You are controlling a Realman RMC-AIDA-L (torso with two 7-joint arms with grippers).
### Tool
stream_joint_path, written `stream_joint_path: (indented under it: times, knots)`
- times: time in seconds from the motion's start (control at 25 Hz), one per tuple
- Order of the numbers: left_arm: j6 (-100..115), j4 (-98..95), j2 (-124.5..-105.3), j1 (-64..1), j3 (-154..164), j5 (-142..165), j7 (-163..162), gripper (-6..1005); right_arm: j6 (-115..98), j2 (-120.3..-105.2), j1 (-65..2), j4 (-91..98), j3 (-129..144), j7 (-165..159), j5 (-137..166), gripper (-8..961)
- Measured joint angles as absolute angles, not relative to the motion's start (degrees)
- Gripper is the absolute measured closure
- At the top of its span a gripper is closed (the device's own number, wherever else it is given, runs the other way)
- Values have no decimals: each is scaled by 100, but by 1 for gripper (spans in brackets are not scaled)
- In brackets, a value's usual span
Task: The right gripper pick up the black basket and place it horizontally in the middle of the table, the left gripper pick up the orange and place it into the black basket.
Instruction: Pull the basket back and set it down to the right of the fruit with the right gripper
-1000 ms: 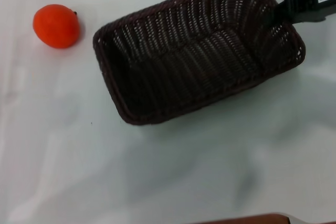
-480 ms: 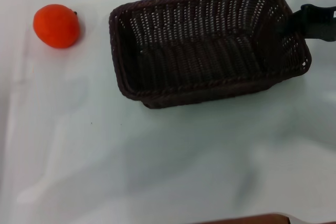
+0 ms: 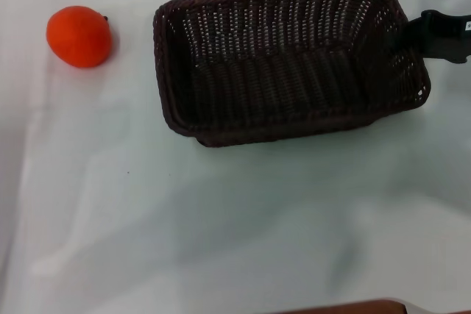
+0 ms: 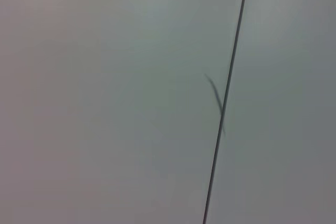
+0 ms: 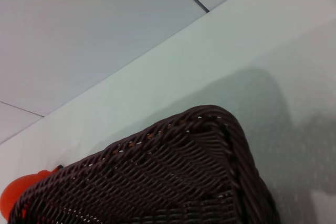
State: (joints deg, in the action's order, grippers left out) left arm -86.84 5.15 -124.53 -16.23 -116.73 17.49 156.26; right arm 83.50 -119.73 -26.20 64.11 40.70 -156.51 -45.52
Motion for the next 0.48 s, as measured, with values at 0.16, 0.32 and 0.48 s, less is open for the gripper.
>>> stream_joint_path:
  times: [0.16, 0.32, 0.48]
  knots:
    - [-8639, 481, -12457, -1627, -11616, 1749, 15587, 96, 8321, -11965, -2615, 6399, 4044, -15611, -4564, 666]
    - [-8215, 531, -12419, -1658, -11333, 1752, 15138, 96, 8360, -11962, -2560, 6402, 4012, -15557, -4617, 601]
    - [-7579, 854, -12277, -1720, -10605, 1759, 14669, 96, 8440, -11947, -2410, 6459, 3962, -15345, -5033, 506]
